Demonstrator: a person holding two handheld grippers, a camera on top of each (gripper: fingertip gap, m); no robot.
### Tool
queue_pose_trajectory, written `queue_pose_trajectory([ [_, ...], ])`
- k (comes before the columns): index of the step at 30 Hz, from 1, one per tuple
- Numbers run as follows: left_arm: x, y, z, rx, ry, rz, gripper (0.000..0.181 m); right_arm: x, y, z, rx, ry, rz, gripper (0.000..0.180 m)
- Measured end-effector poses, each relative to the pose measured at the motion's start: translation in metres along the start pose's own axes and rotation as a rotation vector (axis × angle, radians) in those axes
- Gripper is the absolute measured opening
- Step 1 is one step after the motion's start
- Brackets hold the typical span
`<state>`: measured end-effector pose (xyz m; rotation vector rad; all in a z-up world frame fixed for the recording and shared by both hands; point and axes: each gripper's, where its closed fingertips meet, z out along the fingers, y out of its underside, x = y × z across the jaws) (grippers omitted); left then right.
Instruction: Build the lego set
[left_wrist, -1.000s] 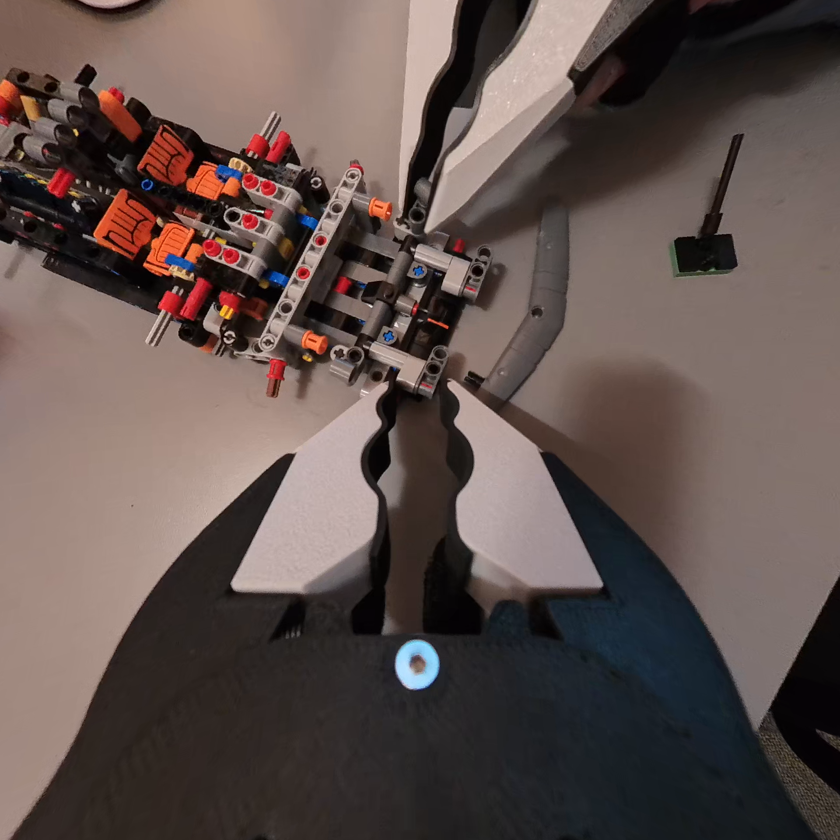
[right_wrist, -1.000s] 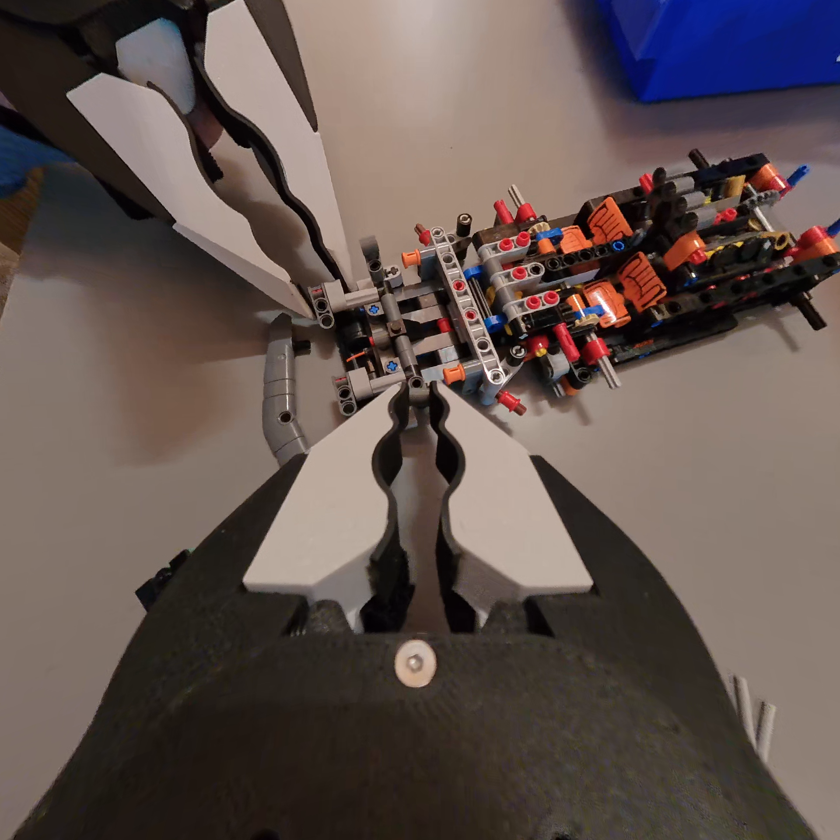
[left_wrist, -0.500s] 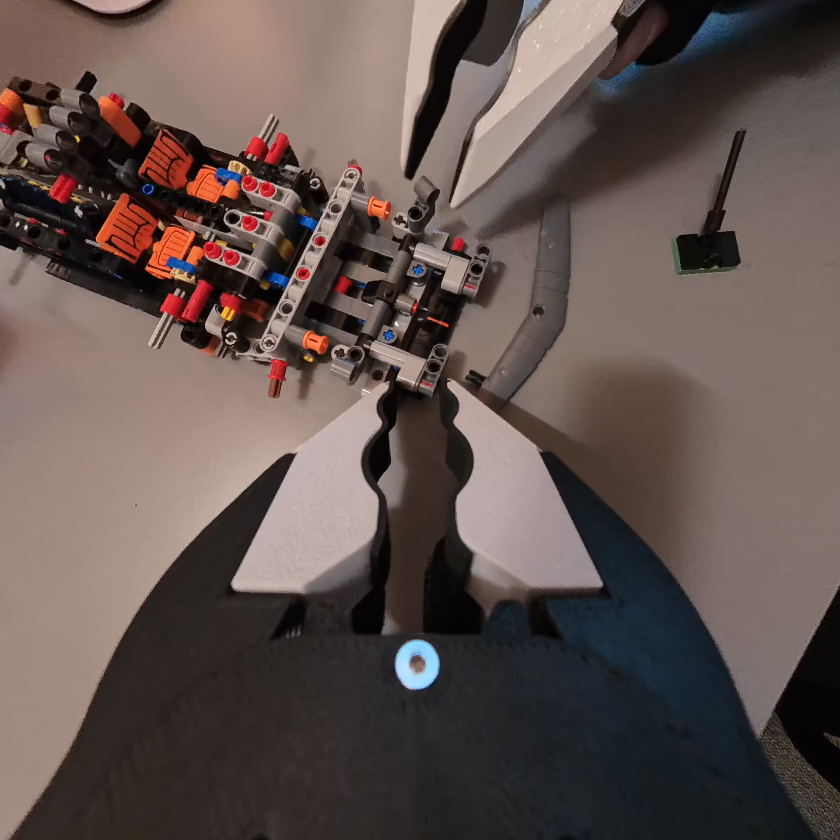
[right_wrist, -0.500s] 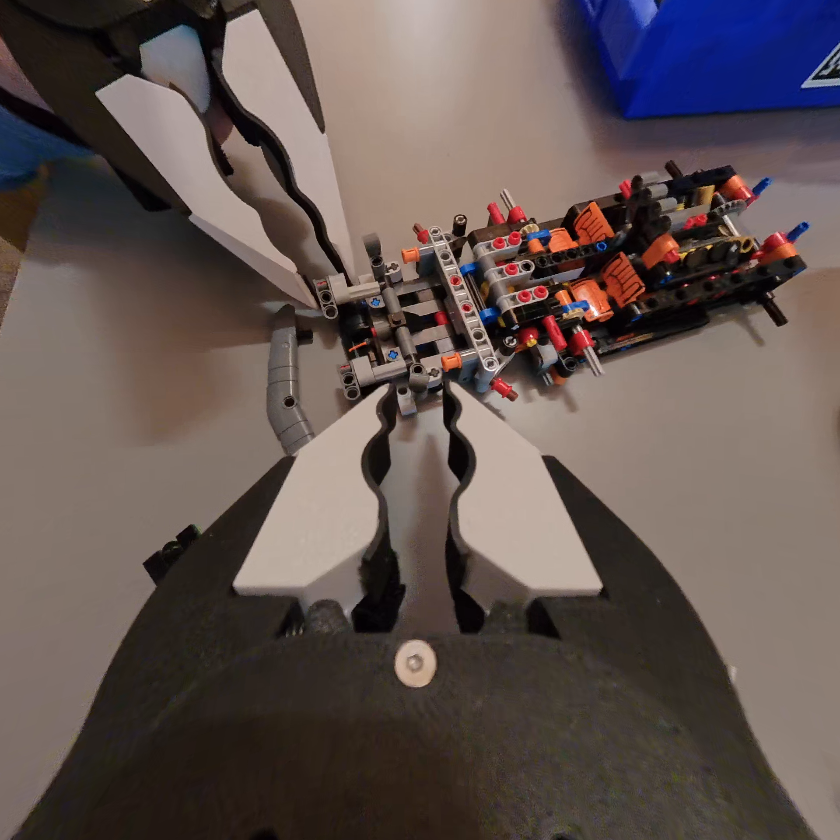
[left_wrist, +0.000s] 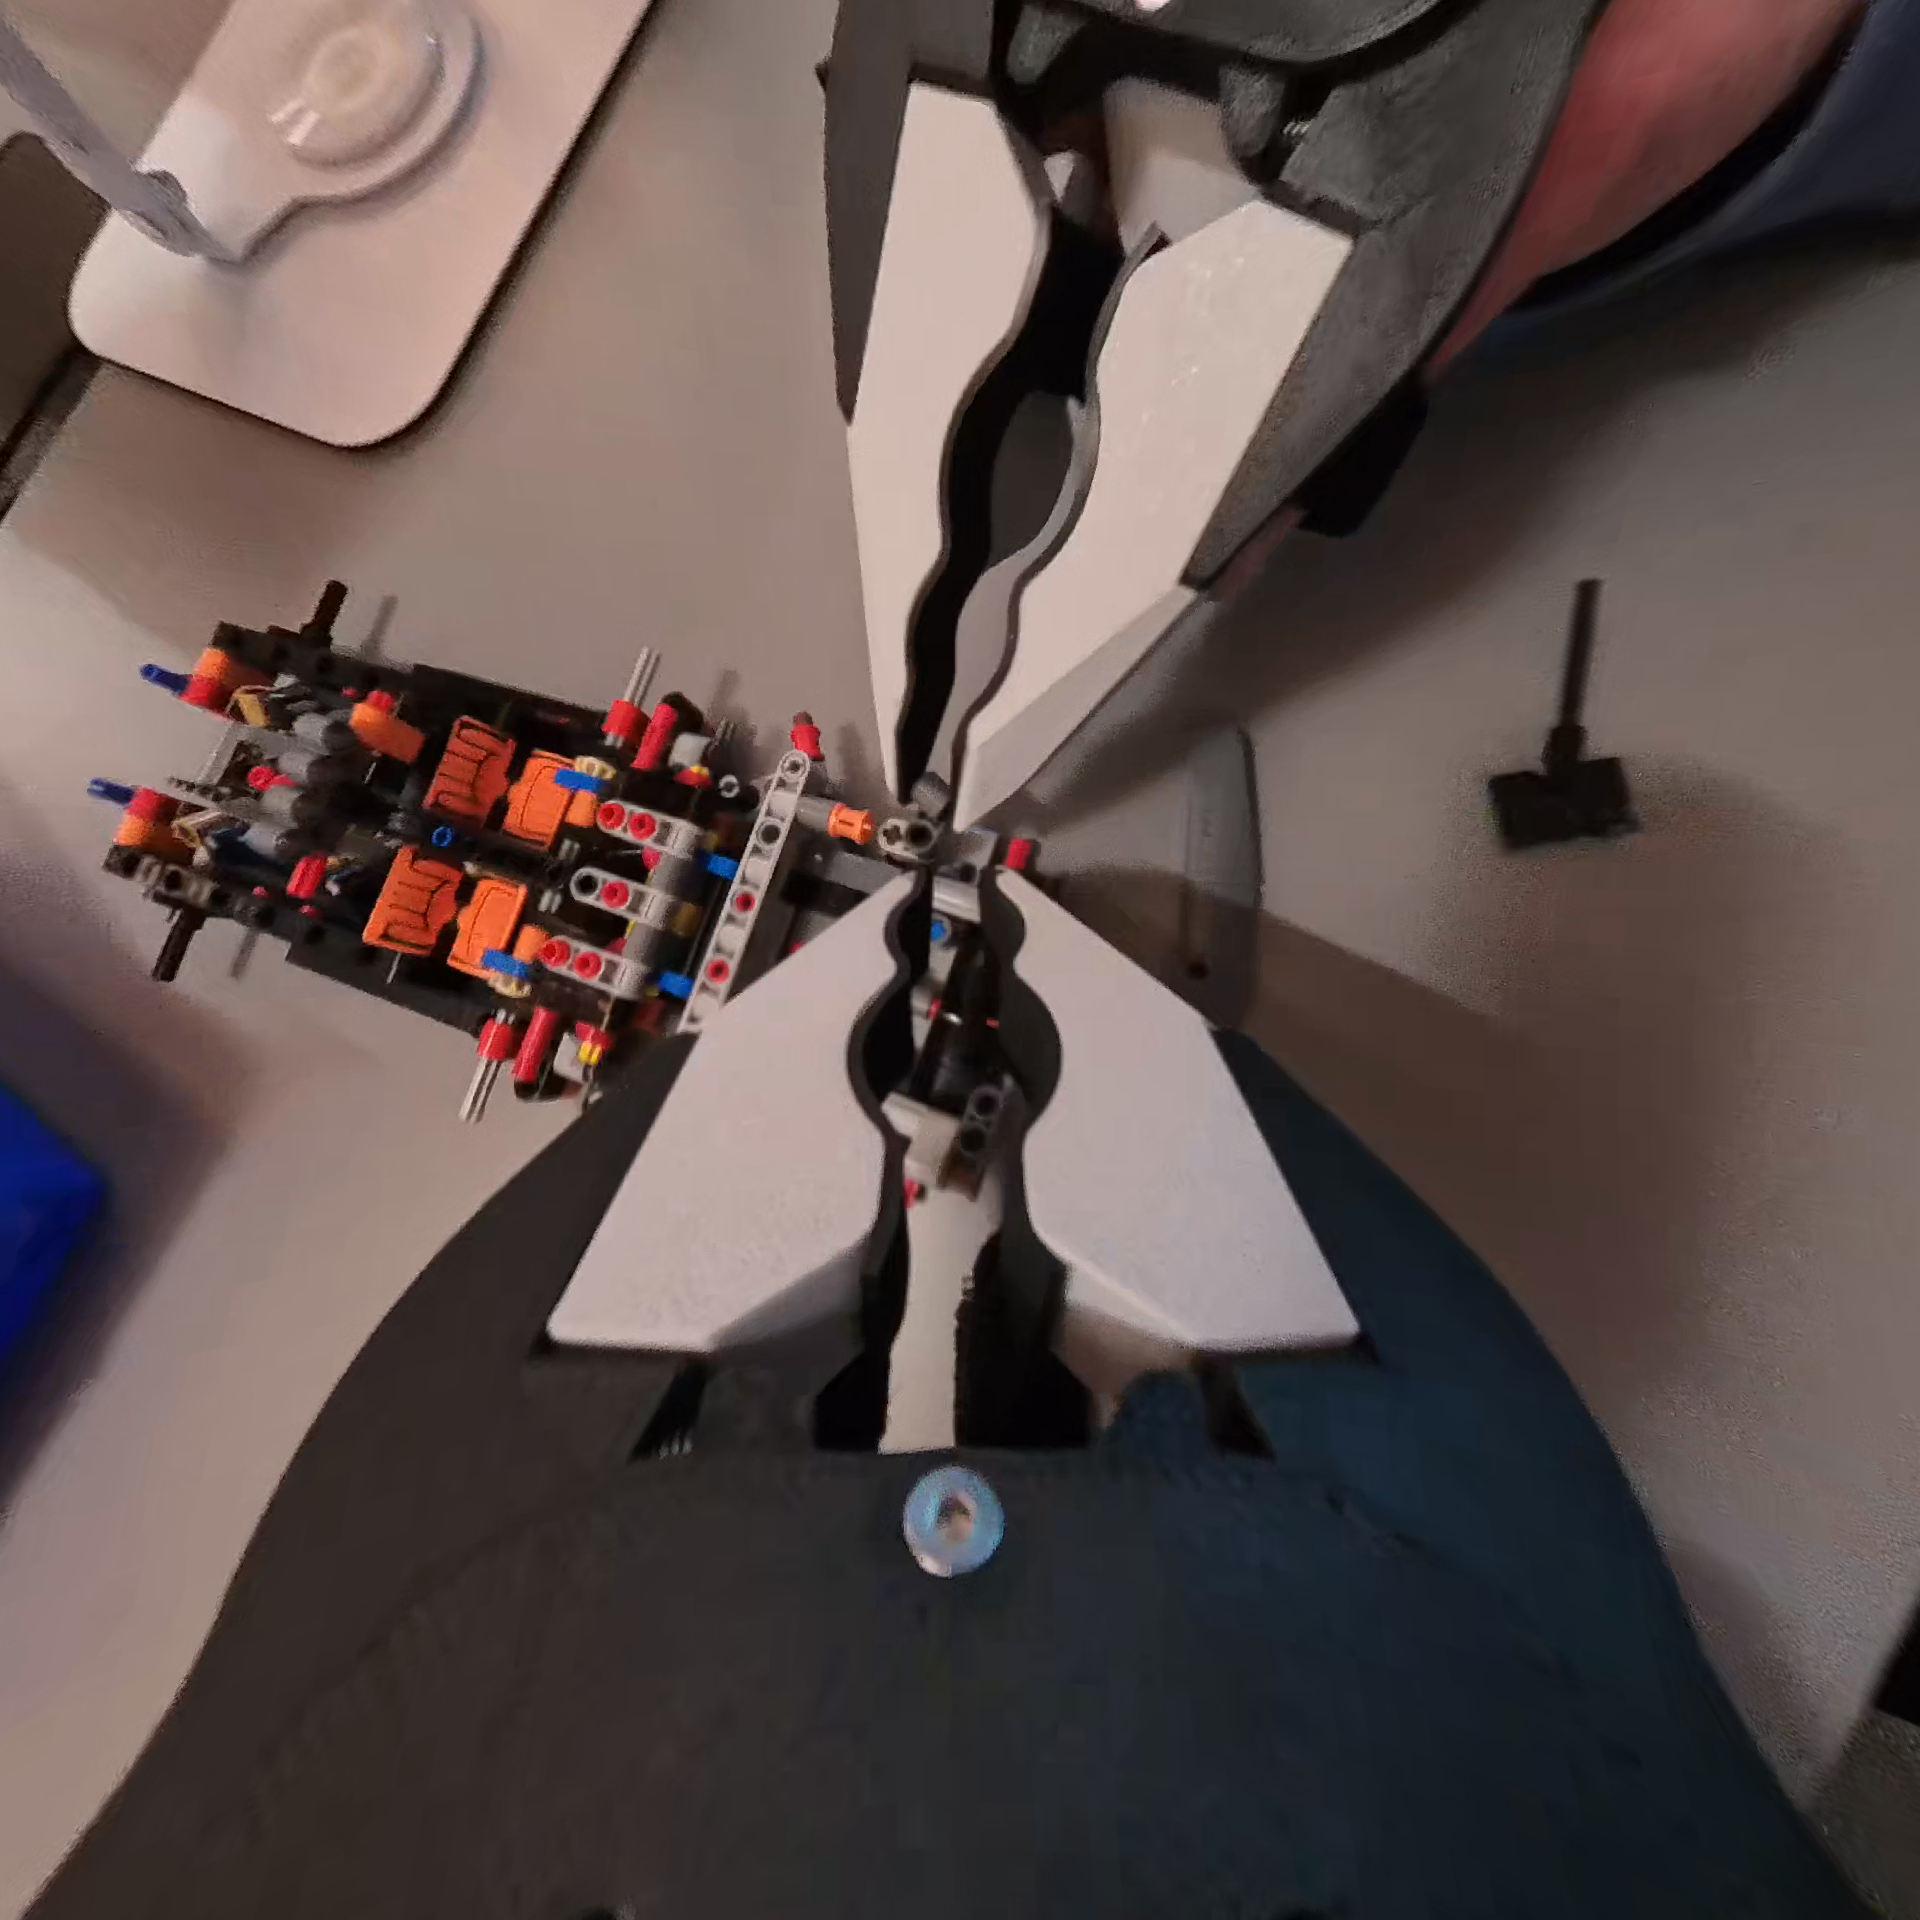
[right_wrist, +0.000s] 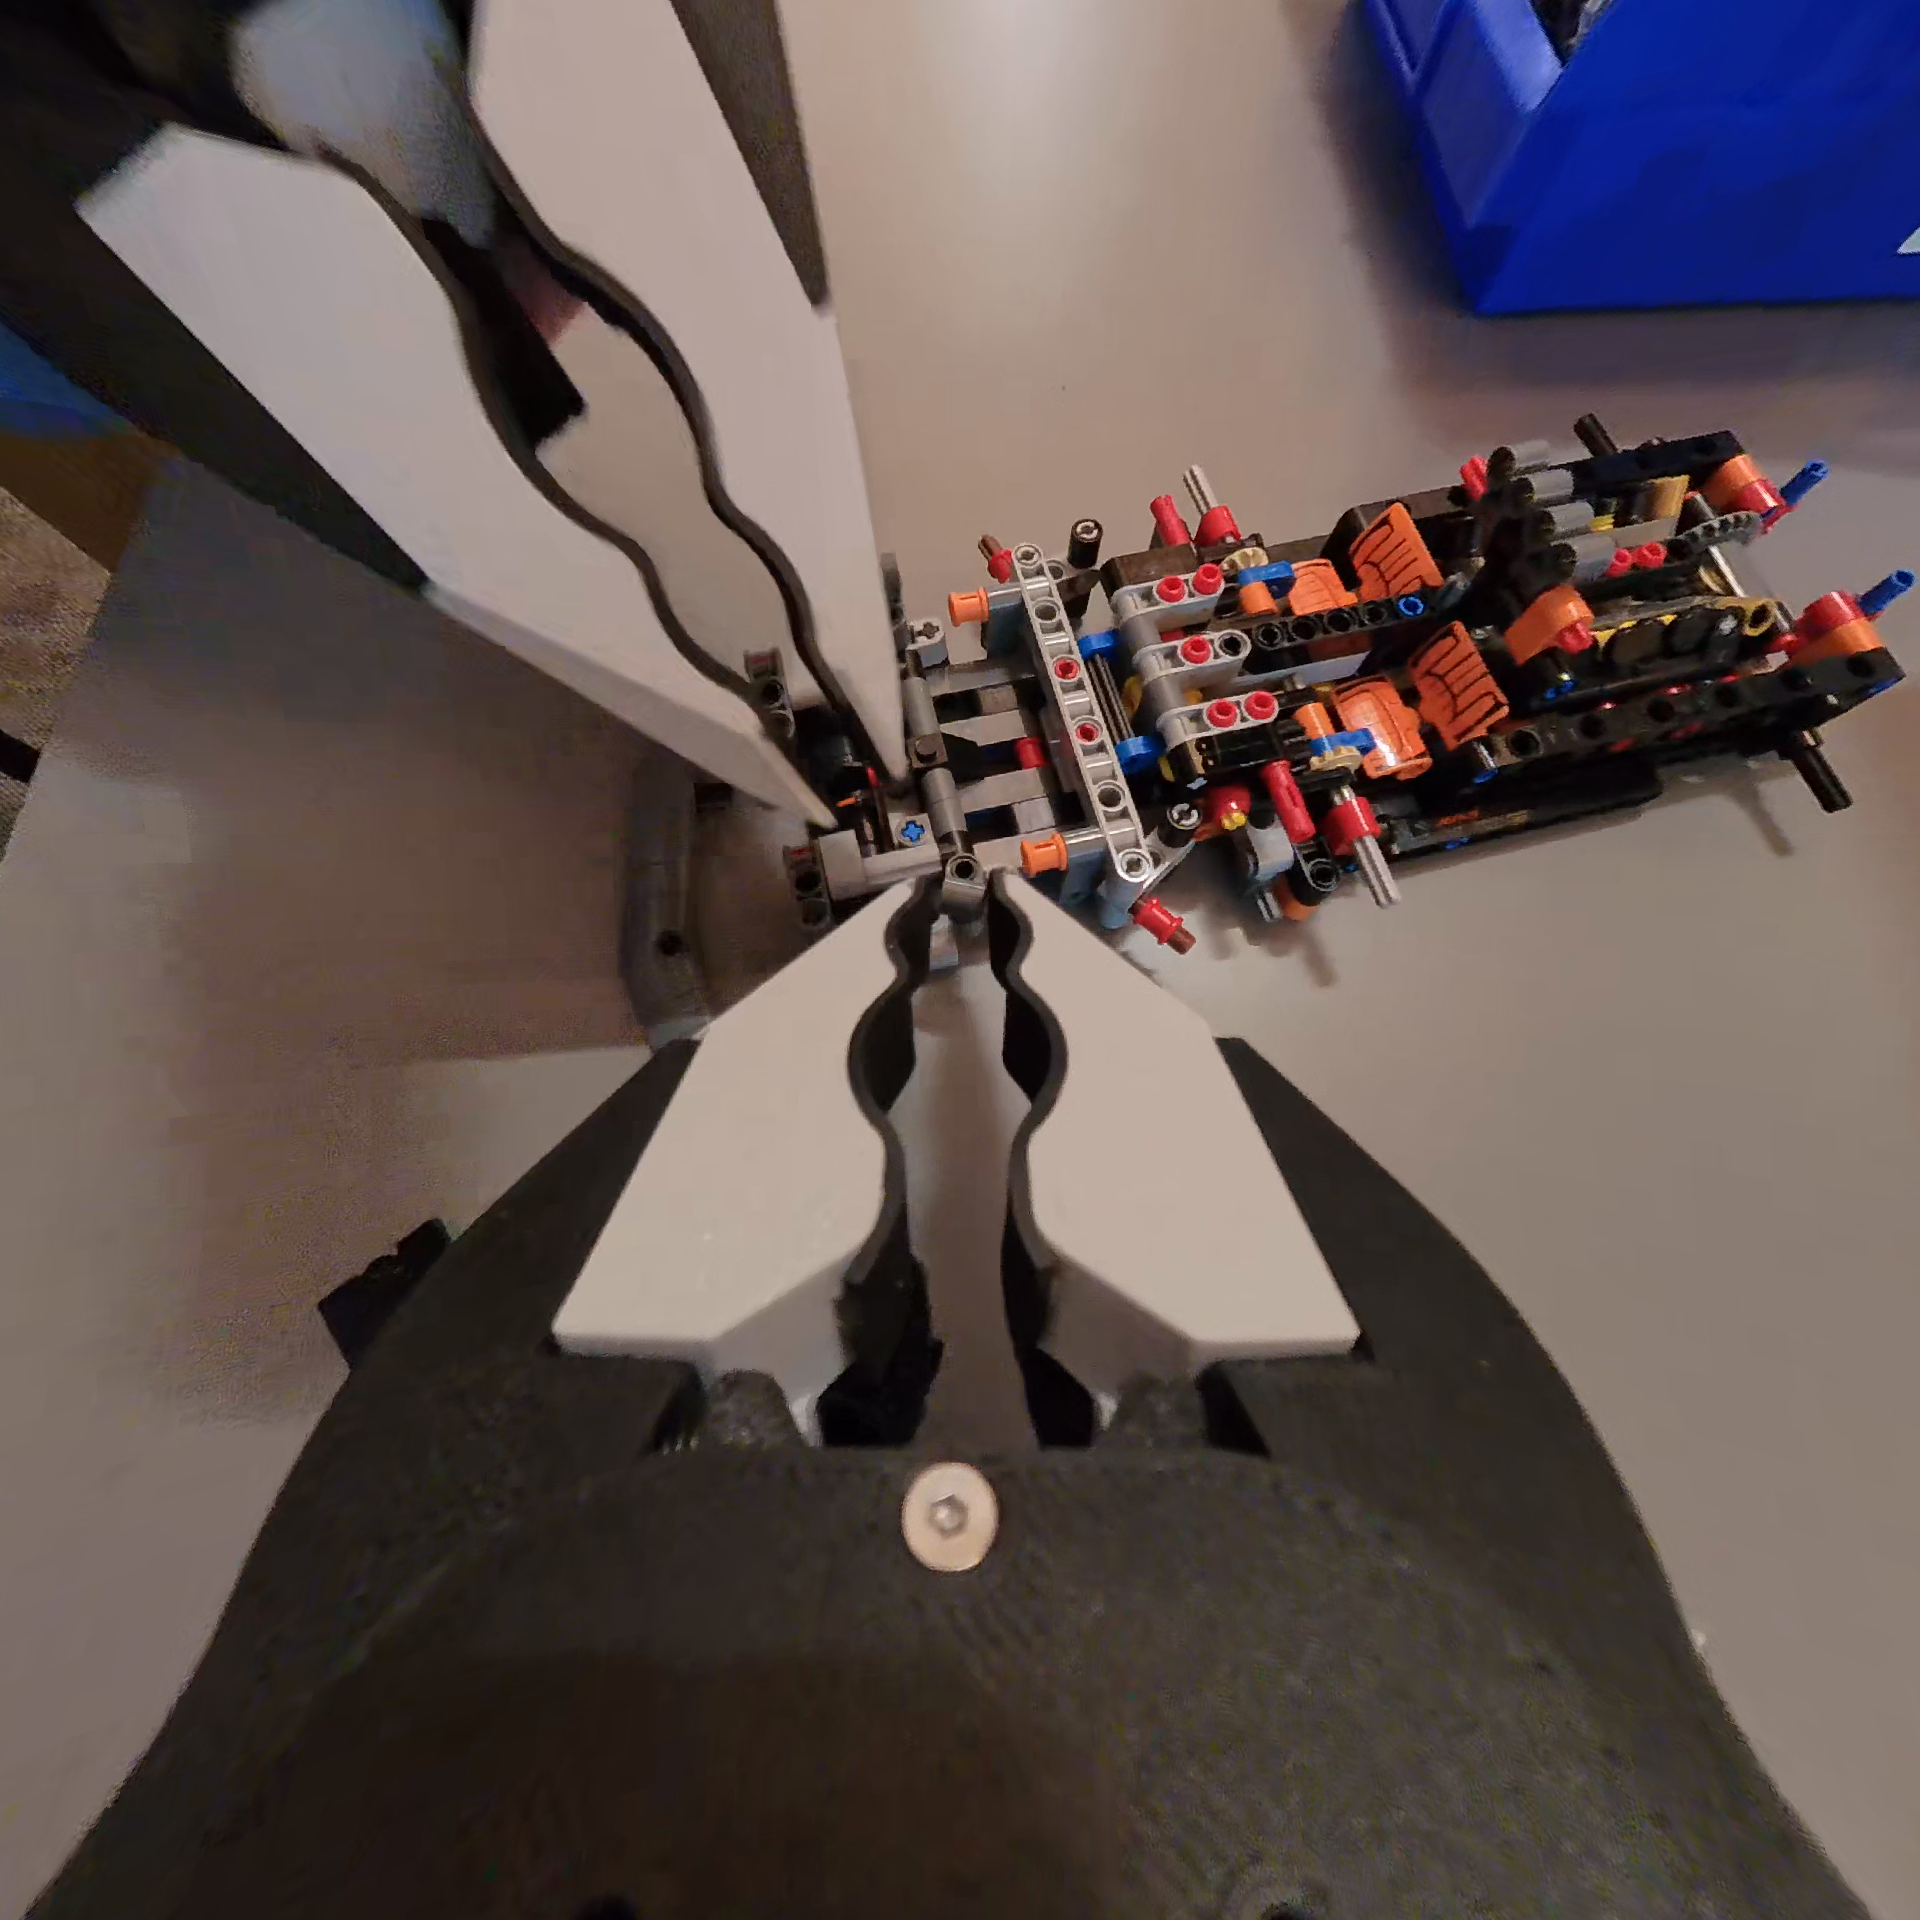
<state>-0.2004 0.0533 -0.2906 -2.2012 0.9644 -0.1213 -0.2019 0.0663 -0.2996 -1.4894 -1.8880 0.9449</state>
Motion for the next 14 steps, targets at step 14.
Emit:
queue_pose_trajectory([
  [14, -0.007, 0.003, 0.020, 0.008, -0.025, -0.016, 0.000, 0.002, 0.001, 0.000, 0.012, -0.083, -0.018, 0.006],
])
